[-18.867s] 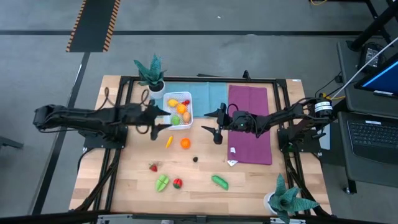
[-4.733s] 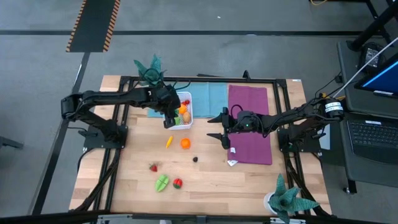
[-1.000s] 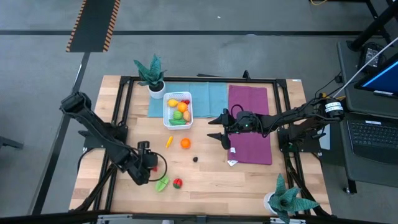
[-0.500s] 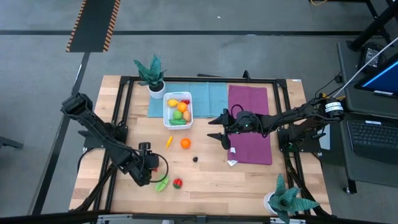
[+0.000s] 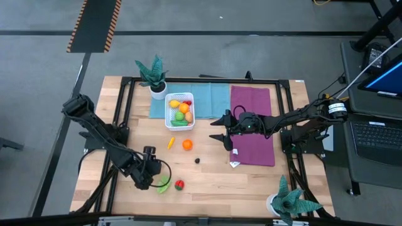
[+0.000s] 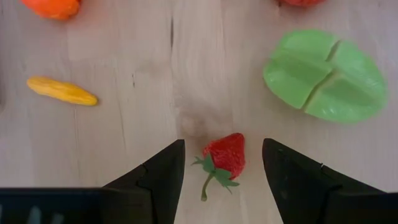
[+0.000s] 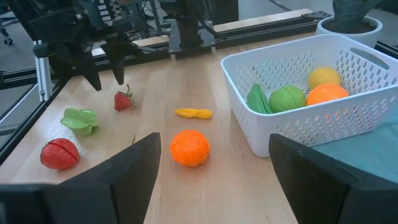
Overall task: Pick and placing Produce into tupperware
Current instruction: Put the top red strawberry into the white basket
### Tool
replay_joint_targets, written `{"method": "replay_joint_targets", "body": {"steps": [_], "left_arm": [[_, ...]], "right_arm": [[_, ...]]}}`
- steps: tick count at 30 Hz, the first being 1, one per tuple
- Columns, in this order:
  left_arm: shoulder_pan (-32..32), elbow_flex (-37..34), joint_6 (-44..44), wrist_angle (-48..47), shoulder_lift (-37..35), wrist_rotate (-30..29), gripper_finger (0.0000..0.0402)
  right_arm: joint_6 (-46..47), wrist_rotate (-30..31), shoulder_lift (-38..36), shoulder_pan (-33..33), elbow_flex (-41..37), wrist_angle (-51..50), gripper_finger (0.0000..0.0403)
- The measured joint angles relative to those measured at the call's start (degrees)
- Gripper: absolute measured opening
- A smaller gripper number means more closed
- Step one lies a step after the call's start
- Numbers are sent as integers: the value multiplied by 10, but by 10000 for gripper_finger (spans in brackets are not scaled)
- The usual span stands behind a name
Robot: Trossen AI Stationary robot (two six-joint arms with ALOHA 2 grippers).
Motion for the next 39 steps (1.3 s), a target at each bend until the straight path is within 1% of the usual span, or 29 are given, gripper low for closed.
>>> {"method": "replay_joint_targets", "body": {"steps": [4, 8, 12, 15, 26, 30, 36, 39], "left_arm": [[0, 0, 4, 0, 37, 0, 206], [0, 0, 28, -1, 80, 1, 206], [4, 0, 30, -1, 108, 29, 206], [7, 3, 30, 0, 117, 38, 206], [12, 1, 31, 6, 118, 42, 203], [12, 1, 26, 9, 118, 44, 181], [11, 0, 25, 11, 119, 46, 118], [11, 0, 15, 11, 119, 46, 115]], "right_arm": [[1, 0, 0, 0, 0, 0, 300], [1, 0, 0, 0, 0, 0, 300], [4, 0, 0, 0, 0, 0, 300], [14, 0, 0, 0, 0, 0, 300], [14, 0, 0, 0, 0, 0, 300], [14, 0, 0, 0, 0, 0, 300], [14, 0, 0, 0, 0, 0, 300], [14, 0, 0, 0, 0, 0, 300]]}}
